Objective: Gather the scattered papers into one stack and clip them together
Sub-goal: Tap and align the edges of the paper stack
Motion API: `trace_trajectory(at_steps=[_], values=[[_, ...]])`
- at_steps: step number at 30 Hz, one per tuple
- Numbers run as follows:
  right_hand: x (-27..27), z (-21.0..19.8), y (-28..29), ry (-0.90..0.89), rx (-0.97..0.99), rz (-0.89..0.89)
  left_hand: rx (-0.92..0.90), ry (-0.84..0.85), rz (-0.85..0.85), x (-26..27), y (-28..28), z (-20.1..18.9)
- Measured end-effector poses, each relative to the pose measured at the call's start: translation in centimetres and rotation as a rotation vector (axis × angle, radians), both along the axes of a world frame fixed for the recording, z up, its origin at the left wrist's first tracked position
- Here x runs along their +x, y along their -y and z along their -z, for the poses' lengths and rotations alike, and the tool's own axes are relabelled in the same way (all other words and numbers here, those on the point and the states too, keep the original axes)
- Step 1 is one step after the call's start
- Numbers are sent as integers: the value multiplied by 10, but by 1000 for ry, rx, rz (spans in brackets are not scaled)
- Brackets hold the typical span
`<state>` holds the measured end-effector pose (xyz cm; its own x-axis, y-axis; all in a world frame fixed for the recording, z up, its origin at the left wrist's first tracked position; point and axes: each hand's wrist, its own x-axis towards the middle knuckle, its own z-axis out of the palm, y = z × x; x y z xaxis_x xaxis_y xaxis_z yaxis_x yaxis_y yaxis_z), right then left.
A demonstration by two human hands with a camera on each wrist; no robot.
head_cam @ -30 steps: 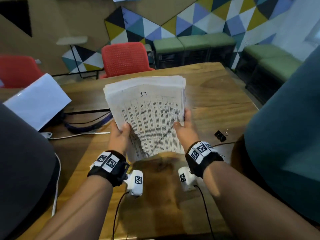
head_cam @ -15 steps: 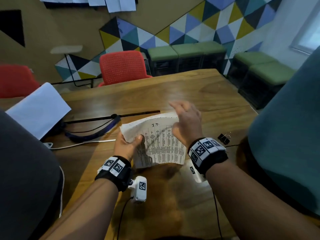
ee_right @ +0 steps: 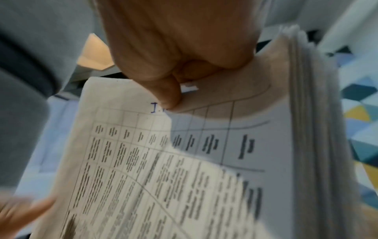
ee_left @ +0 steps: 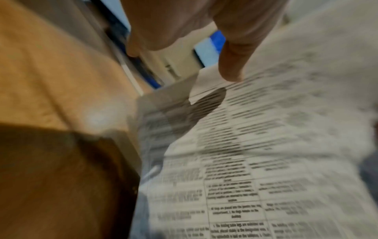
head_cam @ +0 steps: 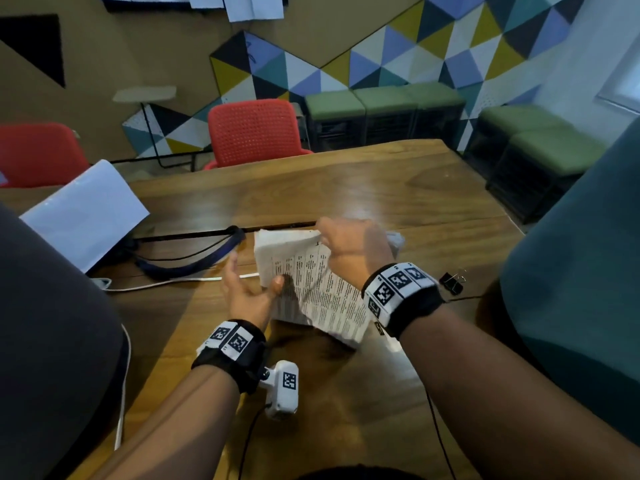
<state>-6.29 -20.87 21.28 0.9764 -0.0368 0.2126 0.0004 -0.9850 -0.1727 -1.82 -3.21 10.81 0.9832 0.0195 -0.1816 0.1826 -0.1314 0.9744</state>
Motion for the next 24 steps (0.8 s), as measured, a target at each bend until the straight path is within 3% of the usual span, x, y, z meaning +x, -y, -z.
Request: trace_trajectory(at_steps=[1, 3, 6, 8, 11, 14, 17, 20, 24], values=[[2, -1, 8, -14, 96, 52, 56, -97, -94, 0, -3, 3], [8, 3, 26, -70, 324, 177, -8, -273, -209, 4, -11, 18], [18, 24, 53, 11, 677, 288, -95, -395, -109, 5, -18, 31], [21, 47, 66, -22, 836, 370, -30, -313, -28, 1, -13, 17], [13, 66, 67, -48, 903, 479, 160, -82, -59, 4, -3, 10], [-2, 78, 57, 65, 1092, 495, 93, 140, -184, 1, 14, 3], [-10, 100, 52, 121, 1209, 417, -13, 189, -158, -5, 17, 13], [-15, 125, 56, 54, 1308, 409, -9, 159, -136, -14, 6, 33], [-18, 138, 56, -50, 1287, 385, 52, 45, -139, -20, -2, 48]])
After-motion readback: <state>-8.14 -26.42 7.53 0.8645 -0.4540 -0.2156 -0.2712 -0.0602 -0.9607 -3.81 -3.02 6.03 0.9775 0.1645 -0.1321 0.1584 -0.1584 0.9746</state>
